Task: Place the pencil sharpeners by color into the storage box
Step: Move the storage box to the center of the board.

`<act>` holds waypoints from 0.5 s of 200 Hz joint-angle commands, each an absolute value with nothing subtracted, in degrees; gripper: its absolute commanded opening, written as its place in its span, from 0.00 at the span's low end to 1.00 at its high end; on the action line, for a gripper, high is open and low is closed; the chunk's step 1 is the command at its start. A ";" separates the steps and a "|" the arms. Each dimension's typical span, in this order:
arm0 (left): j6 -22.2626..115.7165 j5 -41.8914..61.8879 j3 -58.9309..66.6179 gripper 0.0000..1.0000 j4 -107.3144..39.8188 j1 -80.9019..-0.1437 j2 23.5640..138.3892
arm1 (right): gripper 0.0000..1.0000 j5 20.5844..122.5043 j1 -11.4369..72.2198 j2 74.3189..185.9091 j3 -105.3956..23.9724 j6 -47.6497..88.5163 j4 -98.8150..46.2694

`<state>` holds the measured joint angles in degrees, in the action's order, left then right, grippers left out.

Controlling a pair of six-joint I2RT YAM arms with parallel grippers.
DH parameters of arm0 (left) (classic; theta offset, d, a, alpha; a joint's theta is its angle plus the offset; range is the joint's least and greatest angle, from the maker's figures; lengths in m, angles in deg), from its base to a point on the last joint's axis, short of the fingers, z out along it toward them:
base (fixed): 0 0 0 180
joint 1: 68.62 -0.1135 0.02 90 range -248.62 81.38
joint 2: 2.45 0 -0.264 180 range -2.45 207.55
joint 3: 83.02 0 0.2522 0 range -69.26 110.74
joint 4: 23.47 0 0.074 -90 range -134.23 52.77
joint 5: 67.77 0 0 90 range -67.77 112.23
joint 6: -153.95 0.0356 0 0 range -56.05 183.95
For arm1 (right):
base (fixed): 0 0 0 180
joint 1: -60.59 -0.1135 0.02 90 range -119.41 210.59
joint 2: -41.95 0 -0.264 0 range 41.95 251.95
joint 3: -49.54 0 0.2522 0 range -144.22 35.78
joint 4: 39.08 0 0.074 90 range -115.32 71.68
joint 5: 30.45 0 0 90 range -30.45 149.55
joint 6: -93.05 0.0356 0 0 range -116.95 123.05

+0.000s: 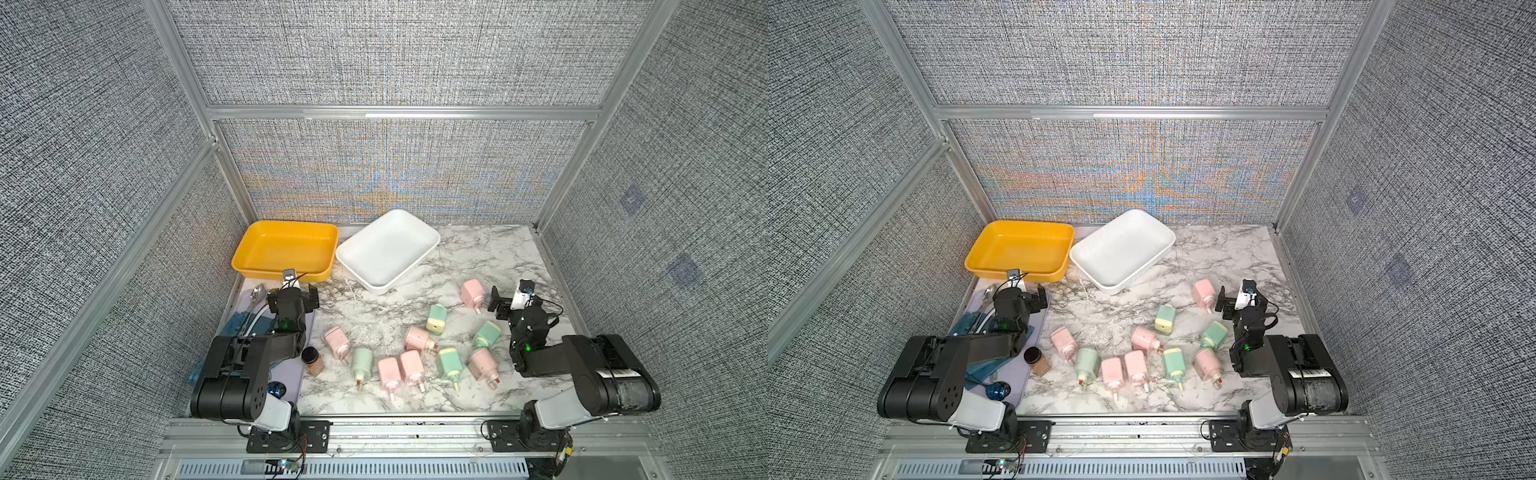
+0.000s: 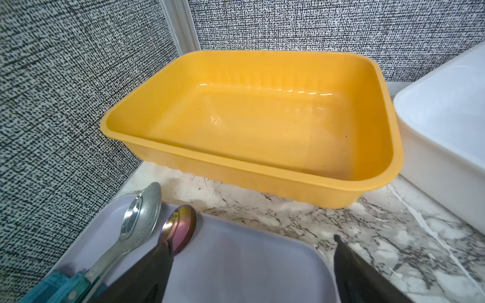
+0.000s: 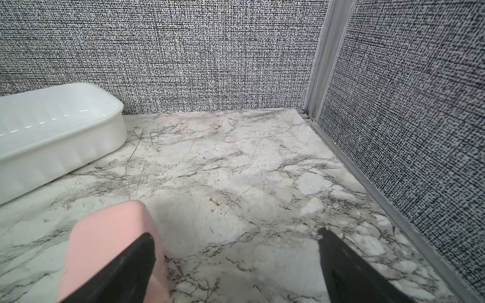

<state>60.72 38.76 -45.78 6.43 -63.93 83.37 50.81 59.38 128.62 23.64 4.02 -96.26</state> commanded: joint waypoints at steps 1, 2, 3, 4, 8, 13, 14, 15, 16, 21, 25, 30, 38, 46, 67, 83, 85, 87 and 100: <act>60.74 39.10 -45.79 0.99 7.33 -63.96 83.15 | 0.99 50.76 59.36 128.66 23.40 4.06 -96.90; 60.72 39.10 -45.79 0.99 7.33 -64.01 83.20 | 0.99 50.76 59.36 128.68 23.44 4.04 -96.93; 60.71 39.15 -45.79 0.99 7.33 -63.99 83.17 | 0.99 50.76 59.36 128.64 23.41 4.03 -96.90; 60.70 39.12 -45.79 0.99 7.33 -63.97 83.16 | 0.99 50.76 59.36 128.63 23.40 4.02 -96.88; 60.70 39.10 -45.79 0.99 7.33 -63.99 83.18 | 0.99 50.76 59.36 128.63 23.44 4.09 -96.90; 60.70 39.11 -45.79 0.99 7.33 -63.96 83.16 | 0.99 50.76 59.36 128.63 23.39 4.14 -96.85; 60.70 39.10 -45.79 0.99 7.33 -63.96 83.16 | 0.99 50.76 59.36 128.66 23.39 4.12 -96.86; 60.70 39.10 -45.79 0.99 7.29 -63.96 83.16 | 0.99 50.76 59.36 128.68 23.39 4.11 -96.86; 60.70 39.10 -45.79 0.99 7.31 -63.96 83.20 | 0.99 50.76 59.36 128.65 23.39 4.11 -96.82; 60.70 39.11 -45.79 0.99 7.33 -63.96 83.19 | 0.99 50.76 59.35 128.62 23.30 4.10 -96.79; 60.69 39.10 -45.83 0.99 7.33 -64.01 83.15 | 0.99 50.76 59.36 128.66 23.28 4.10 -96.73; 60.69 39.11 -45.80 0.99 7.32 -63.99 83.17 | 0.99 50.76 59.37 128.66 23.21 4.10 -96.73; 60.70 39.17 -45.58 0.99 7.19 -63.96 83.43 | 0.99 50.76 59.36 128.62 23.21 4.11 -96.68; 60.70 39.13 -45.66 0.99 7.18 -63.96 83.24 | 0.99 50.78 59.36 128.62 23.21 4.10 -96.66; 60.70 39.20 -45.62 0.99 7.01 -63.96 83.29 | 0.99 50.81 59.36 128.68 23.22 4.10 -96.69; 60.70 39.19 -45.62 0.99 7.07 -63.99 83.24 | 0.99 50.76 59.36 128.61 23.21 4.10 -96.63; 60.70 39.19 -45.62 0.99 7.02 -63.97 83.29 | 0.99 50.76 59.36 128.61 23.17 4.10 -96.61; 60.70 39.23 -45.62 0.99 7.03 -63.96 83.32 | 0.99 50.76 59.36 128.61 23.20 4.10 -96.67; 60.65 39.24 -45.62 0.99 7.14 -63.97 83.28 | 0.99 50.76 59.36 128.65 23.21 4.10 -96.64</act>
<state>60.72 38.76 -45.78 6.43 -63.93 83.37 50.84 59.38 128.62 23.64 4.02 -96.26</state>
